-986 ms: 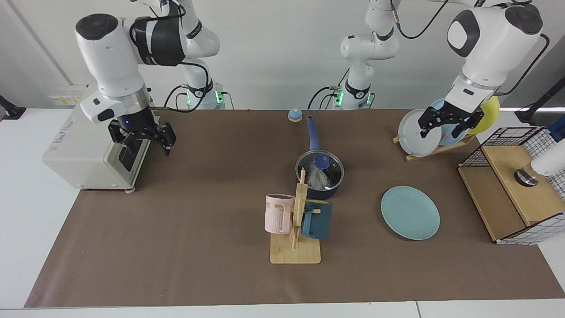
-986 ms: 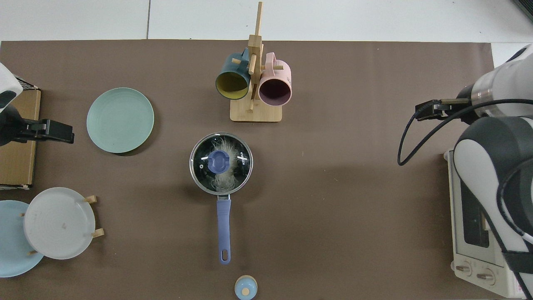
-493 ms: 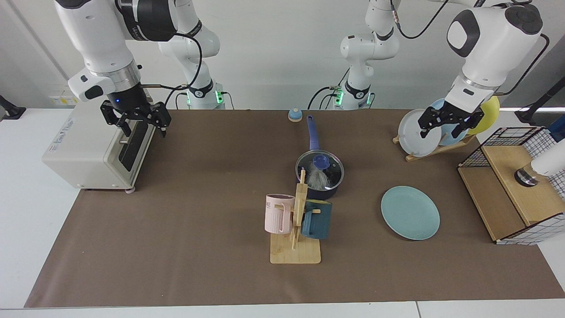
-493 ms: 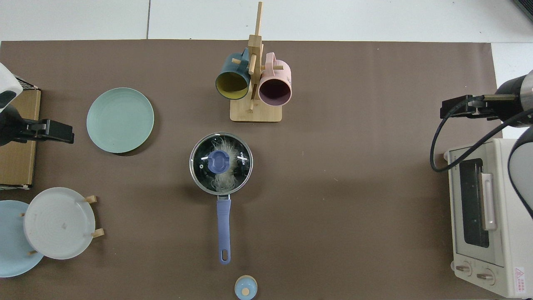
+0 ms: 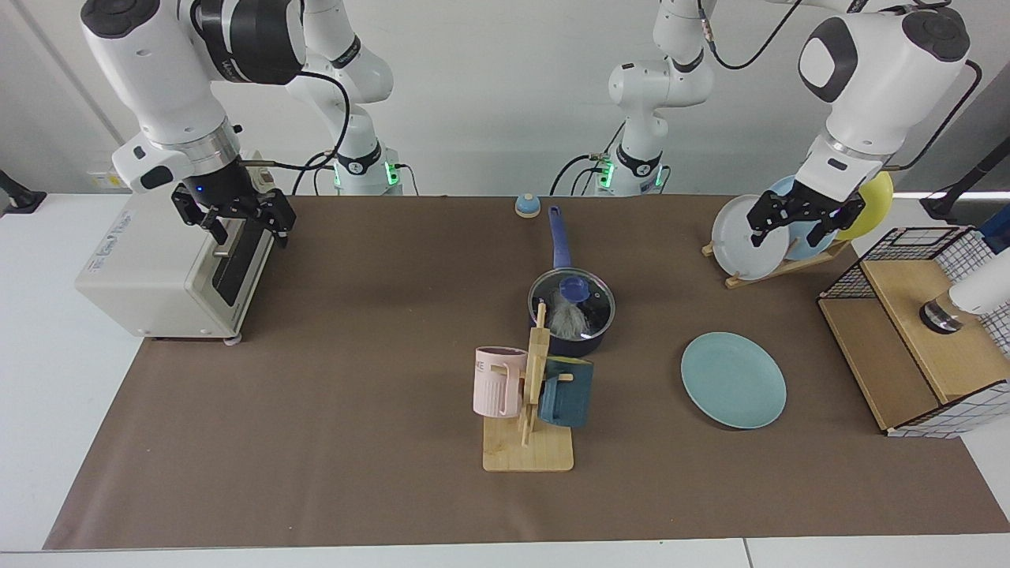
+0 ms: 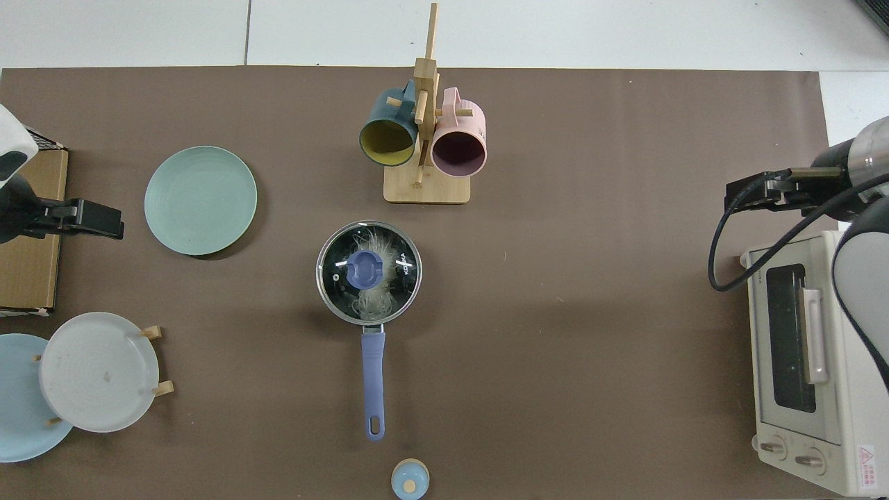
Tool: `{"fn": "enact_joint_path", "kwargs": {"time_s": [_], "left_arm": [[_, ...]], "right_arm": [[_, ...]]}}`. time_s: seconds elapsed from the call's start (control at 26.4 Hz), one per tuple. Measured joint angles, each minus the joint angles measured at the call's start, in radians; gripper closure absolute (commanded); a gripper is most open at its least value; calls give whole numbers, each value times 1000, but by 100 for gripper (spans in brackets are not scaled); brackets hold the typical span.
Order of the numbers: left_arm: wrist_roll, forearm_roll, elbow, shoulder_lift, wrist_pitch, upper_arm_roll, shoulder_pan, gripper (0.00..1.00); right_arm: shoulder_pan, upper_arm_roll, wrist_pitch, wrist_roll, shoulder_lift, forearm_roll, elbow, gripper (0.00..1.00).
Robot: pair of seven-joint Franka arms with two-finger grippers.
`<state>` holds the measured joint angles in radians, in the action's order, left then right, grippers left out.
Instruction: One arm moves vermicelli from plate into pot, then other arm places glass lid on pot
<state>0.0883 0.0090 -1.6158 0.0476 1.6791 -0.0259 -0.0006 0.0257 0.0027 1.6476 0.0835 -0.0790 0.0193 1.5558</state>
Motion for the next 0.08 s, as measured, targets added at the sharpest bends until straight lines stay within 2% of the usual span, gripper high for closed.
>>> {"fn": "enact_joint_path", "kwargs": {"time_s": [0.08], "left_arm": [[0, 0, 0, 0, 0, 0, 0, 0]], "right_arm": [[1, 0, 0, 0, 0, 0, 1, 1]]}}
